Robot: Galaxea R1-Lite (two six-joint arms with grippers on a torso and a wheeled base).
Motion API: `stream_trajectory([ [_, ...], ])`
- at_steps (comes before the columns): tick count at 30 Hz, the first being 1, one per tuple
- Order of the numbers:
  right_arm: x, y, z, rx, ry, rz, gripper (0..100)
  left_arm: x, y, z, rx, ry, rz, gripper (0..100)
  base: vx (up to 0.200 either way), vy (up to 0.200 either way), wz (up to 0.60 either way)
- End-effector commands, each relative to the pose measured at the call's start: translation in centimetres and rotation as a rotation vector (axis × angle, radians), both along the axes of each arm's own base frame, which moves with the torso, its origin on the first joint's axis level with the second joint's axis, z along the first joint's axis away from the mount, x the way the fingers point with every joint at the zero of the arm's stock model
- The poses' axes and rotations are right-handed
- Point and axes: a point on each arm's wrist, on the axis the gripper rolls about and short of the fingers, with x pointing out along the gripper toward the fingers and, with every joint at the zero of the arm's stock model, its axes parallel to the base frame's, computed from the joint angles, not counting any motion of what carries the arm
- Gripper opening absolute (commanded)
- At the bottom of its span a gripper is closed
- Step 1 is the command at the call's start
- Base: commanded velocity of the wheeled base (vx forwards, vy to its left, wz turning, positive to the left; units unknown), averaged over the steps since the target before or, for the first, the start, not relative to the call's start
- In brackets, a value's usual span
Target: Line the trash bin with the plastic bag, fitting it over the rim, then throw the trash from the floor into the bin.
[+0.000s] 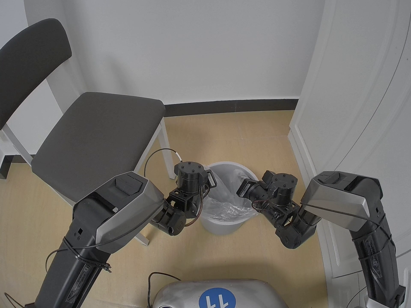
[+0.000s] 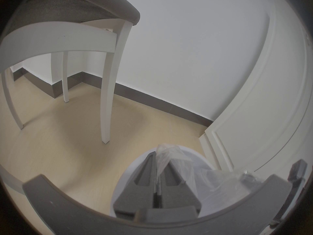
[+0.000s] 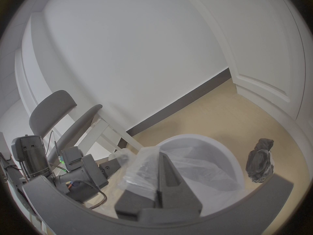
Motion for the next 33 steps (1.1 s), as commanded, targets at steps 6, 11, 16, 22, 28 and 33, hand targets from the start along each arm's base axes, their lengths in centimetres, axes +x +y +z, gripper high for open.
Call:
stream_trajectory([
  [6, 0.1, -0.2, -0.9, -0.02, 0.02, -0.007, 0, -0.1, 0.6, -1.0, 0.066, -0.013, -0.003, 0, 0.0, 0.0, 0.0],
  [11, 0.0, -0.4, 0.4, -0.035, -0.009, -0.01, 0, -0.3, 1.2, -0.7, 0.12, -0.037, -0.006, 0, 0.0, 0.0, 0.0],
  [16, -0.1, -1.4, 1.5, -0.09, -0.014, -0.025, 0, -0.8, 1.5, 0.2, 0.145, -0.037, -0.014, 0, 0.0, 0.0, 0.0],
  [22, -0.1, -2.8, 2.6, -0.195, -0.022, -0.073, 0, -1.9, 2.3, 1.8, 0.196, -0.02, -0.031, 0, 0.0, 0.0, 0.0],
  [28, -0.4, -4.1, 3.5, -0.284, -0.019, -0.093, 0, -2.5, 2.9, 2.6, 0.242, 0.007, -0.038, 0, 0.0, 0.0, 0.0],
  [33, -0.9, -5.3, 3.3, -0.415, -0.018, -0.142, 0, -2.7, 3.5, 2.8, 0.28, 0.071, -0.038, 0, 0.0, 0.0, 0.0],
])
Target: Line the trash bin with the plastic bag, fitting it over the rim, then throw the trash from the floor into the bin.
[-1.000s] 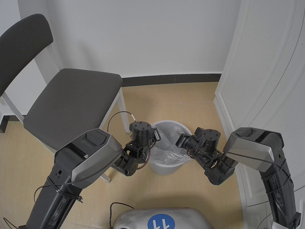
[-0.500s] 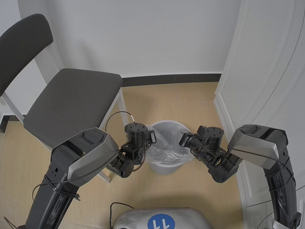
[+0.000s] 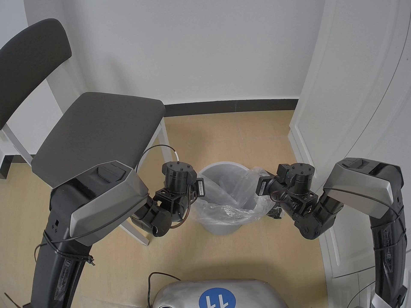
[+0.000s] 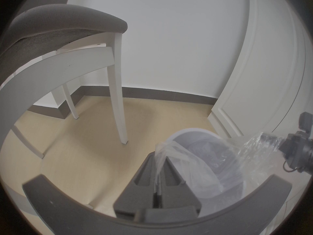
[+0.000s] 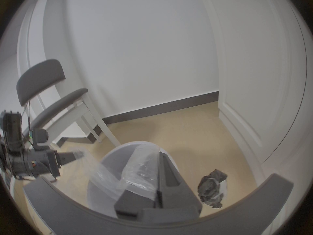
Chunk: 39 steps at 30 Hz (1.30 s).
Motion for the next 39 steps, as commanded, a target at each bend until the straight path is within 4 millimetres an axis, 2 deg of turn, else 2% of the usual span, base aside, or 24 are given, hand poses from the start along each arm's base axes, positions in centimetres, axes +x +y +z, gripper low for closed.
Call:
stream_trajectory([
  [1, -0.4, -1.3, 0.6, -0.082, -0.008, -0.045, 0, 0.0, 0.7, 1.3, 0.011, 0.017, 0.013, 0, 0.0, 0.0, 0.0],
  [9, -1.6, -2.1, -0.8, -0.266, 0.044, -0.093, 0, -0.1, 1.0, 1.1, 0.035, 0.055, 0.017, 0, 0.0, 0.0, 0.0],
  [14, -3.0, -2.8, 0.3, -0.331, 0.098, -0.115, 0, -0.2, 1.2, 0.9, 0.054, 0.081, 0.02, 0, 0.0, 0.0, 0.0],
  [20, -3.8, -3.8, 1.3, -0.358, 0.13, -0.122, 0, -0.6, 1.7, 1.7, 0.072, 0.108, 0.024, 0, 0.0, 0.0, 0.0],
  [28, -5.2, -5.3, 1.6, -0.459, 0.185, -0.118, 0, -0.9, 2.2, 1.9, 0.091, 0.108, 0.021, 0, 0.0, 0.0, 0.0],
  [39, -6.0, -5.1, -0.3, -0.533, 0.283, -0.074, 0, -1.8, 2.5, 0.1, 0.178, 0.155, -0.009, 0, 0.0, 0.0, 0.0],
])
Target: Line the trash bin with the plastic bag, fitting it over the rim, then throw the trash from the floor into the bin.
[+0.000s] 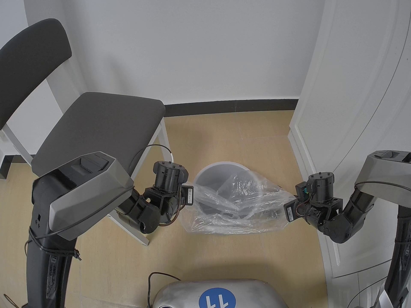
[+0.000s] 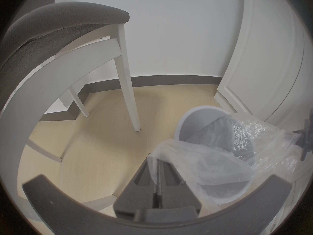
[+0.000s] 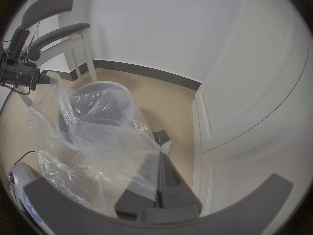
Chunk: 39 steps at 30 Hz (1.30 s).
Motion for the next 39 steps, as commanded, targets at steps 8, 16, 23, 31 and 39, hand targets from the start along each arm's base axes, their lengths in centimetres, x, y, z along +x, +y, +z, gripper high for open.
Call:
stream_trajectory([
  [8, 0.9, 0.8, -3.8, -0.027, 0.075, 0.013, 0, -0.3, -0.2, -3.0, 0.032, 0.057, -0.028, 0, 0.0, 0.0, 0.0],
  [16, 1.6, 0.8, -6.5, -0.044, 0.121, 0.005, 0, 0.6, 1.0, -5.0, 0.034, 0.098, -0.054, 0, 0.0, 0.0, 0.0],
  [23, 1.9, 0.8, -7.6, -0.047, 0.133, 0.001, 0, 1.6, 1.7, -5.6, 0.016, 0.062, -0.057, 0, 0.0, 0.0, 0.0],
  [31, 2.2, 0.8, -8.5, -0.051, 0.144, 0.0, 0, 3.4, 2.5, -6.9, 0.006, 0.022, -0.026, 0, 0.0, 0.0, 0.0],
  [39, 2.8, 1.0, -8.7, -0.041, 0.12, -0.01, 0, 5.0, 2.4, -7.2, -0.028, -0.052, -0.001, 0, 0.0, 0.0, 0.0],
])
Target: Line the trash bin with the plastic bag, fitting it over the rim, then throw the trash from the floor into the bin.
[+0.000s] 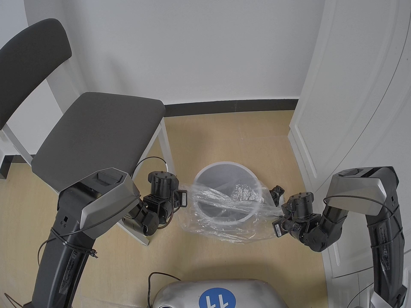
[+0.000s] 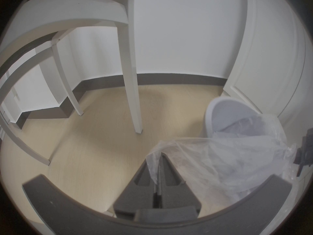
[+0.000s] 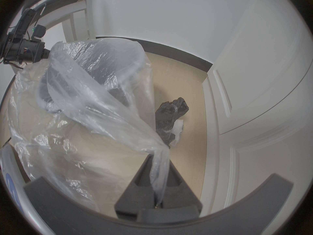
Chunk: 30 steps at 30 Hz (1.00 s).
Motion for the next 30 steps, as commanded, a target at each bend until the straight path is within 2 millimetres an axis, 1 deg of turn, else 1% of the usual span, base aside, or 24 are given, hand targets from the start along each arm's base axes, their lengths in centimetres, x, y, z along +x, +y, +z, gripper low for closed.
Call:
stream_trajectory([
  [1, 0.5, 0.2, -0.4, 0.003, -0.015, -0.008, 0, 0.6, 0.0, -1.2, -0.009, -0.019, 0.01, 0, 0.0, 0.0, 0.0],
  [7, 0.7, 0.4, -0.5, 0.008, -0.025, -0.007, 0, 1.4, -0.1, -1.3, -0.014, -0.052, 0.033, 0, 0.0, 0.0, 0.0],
  [12, 1.3, 1.0, -0.9, 0.042, -0.04, -0.019, 0, 3.0, -0.4, -2.1, 0.001, -0.115, 0.121, 0, 0.0, 0.0, 0.0],
  [13, 1.3, 1.0, -0.9, 0.043, -0.04, -0.021, 0, 3.1, -0.5, -2.1, 0.002, -0.116, 0.124, 0, 0.0, 0.0, 0.0],
  [14, 1.5, 1.5, -0.9, 0.062, -0.05, -0.032, 0, 3.3, -0.5, -2.2, 0.007, -0.126, 0.143, 0, 0.0, 0.0, 0.0],
  [22, 1.8, 1.5, -0.9, 0.068, -0.07, -0.051, 0, 3.2, -0.4, -2.4, 0.012, -0.121, 0.146, 0, 0.0, 0.0, 0.0],
  [24, 1.7, 1.4, -0.9, 0.067, -0.067, -0.051, 0, 3.1, -0.3, -2.4, 0.014, -0.116, 0.144, 0, 0.0, 0.0, 0.0],
  [25, 1.5, 1.4, -0.9, 0.058, -0.057, -0.05, 0, 2.6, -0.2, -2.7, 0.024, -0.096, 0.135, 0, 0.0, 0.0, 0.0],
  [28, 1.6, 1.4, -0.9, 0.057, -0.057, -0.049, 0, 2.4, -0.2, -2.8, 0.01, -0.108, 0.119, 0, 0.0, 0.0, 0.0],
  [30, 1.5, 1.4, -0.8, 0.057, -0.057, -0.049, 0, 2.5, -0.2, -2.6, -0.005, -0.128, 0.108, 0, 0.0, 0.0, 0.0],
])
